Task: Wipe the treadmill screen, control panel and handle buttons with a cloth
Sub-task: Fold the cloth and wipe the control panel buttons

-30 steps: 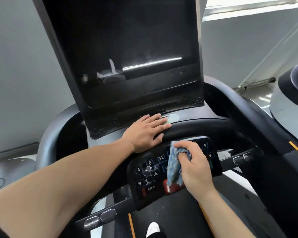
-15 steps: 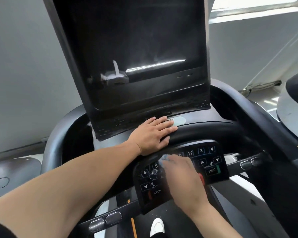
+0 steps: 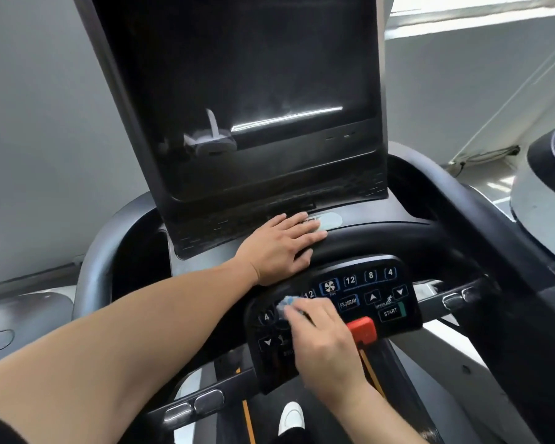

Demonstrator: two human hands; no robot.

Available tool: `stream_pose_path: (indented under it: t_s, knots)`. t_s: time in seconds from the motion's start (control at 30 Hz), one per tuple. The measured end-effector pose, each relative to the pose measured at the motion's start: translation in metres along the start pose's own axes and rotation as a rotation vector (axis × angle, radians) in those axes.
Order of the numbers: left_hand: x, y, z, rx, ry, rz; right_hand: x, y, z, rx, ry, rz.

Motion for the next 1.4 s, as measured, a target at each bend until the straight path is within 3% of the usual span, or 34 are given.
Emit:
stream_pose_path:
  t_s: [0.07,0.13,0.2,0.3,0.33,0.47,0.57,0.73,0.87,0.97,1.1,1.27,1.4]
  knots:
    - [-0.001,0.001,-0.001,0.003,0.006,0.003,-0.012,0.002,-0.004,0.017,-0.023,-0.037]
    - [-0.001,0.002,-0.001,0.010,0.008,-0.007,-0.039,0.013,-0.021,-0.102,-0.092,0.122]
    - [0.000,0.001,-0.001,0.011,0.005,-0.014,-0.028,0.010,-0.015,-0.099,-0.132,0.186]
    - [0.000,0.001,0.001,0.013,0.009,0.002,0.010,-0.005,0.004,0.083,-0.049,-0.092]
    - [-0.001,0.001,0.000,0.012,0.006,0.005,0.000,-0.002,0.001,0.090,-0.046,-0.097]
    - [0.000,0.001,0.000,0.004,0.003,-0.007,-0.031,0.017,-0.014,-0.121,-0.076,0.193]
    - [0.000,0.000,0.001,0.002,0.003,-0.006,0.010,0.015,0.005,0.055,-0.032,-0.065]
    - [-0.001,0.001,0.000,0.015,-0.009,-0.024,-0.033,0.026,-0.010,-0.048,-0.074,0.169]
    - [-0.002,0.000,0.000,0.038,0.006,-0.019,-0.008,0.028,-0.004,0.061,-0.026,-0.036]
    - [-0.002,-0.002,-0.001,0.099,-0.029,-0.026,-0.046,0.034,-0.025,-0.048,-0.053,0.188]
    - [-0.009,0.005,-0.018,0.212,-0.092,-0.049,-0.063,0.033,-0.022,0.130,0.099,0.377]
    - [-0.034,-0.026,-0.083,-0.081,-0.480,-0.240,-0.076,0.054,-0.033,0.216,0.292,0.513]
    - [-0.077,-0.083,-0.082,-0.152,-0.493,-0.302,-0.068,0.067,-0.027,0.448,0.483,0.527]
Point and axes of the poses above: each hand's wrist, its own y-axis towards the middle knuckle, its own z-axis out of the palm, x = y × z, the point moved 7 cm from there along y, towards the middle knuckle, and after that the axes turned 5 degrees about -z, right-handed, at the moved point
